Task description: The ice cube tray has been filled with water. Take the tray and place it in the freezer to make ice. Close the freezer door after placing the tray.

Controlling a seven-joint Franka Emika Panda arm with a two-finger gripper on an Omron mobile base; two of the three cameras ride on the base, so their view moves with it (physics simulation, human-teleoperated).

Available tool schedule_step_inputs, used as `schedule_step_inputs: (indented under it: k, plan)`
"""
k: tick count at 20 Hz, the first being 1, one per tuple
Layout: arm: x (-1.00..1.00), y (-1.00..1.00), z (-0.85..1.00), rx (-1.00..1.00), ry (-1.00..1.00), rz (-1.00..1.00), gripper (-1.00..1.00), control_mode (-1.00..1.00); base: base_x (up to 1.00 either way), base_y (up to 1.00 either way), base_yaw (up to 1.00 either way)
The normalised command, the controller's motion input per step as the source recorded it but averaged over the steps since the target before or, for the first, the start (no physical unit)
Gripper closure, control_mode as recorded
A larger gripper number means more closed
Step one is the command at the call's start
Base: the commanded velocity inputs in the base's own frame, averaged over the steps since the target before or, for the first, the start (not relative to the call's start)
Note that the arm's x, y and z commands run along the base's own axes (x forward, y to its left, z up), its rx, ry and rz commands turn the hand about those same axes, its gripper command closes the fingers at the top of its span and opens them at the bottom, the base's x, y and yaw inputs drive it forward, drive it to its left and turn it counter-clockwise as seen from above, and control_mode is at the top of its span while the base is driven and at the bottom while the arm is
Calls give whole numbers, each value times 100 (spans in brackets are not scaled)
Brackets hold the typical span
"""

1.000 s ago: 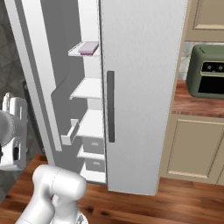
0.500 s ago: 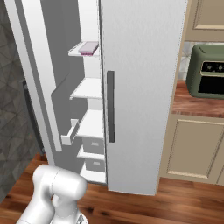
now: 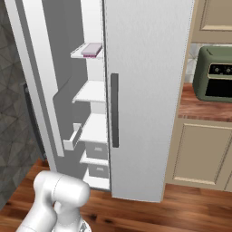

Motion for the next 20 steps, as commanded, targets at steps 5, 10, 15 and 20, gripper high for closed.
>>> schedule_step_inputs:
  k: [5,10,15,20]
  plan:
    - [1,29,-27,-30,12,6,-100,-100,0,0,0]
    - [17,21,-41,-35,16,1,-100,-100,0,0,0]
    - [15,3,-52,-31,13,0,-100,-100,0,0,0]
    - [13,0,-58,-25,10,0,-100,-100,0,0,0]
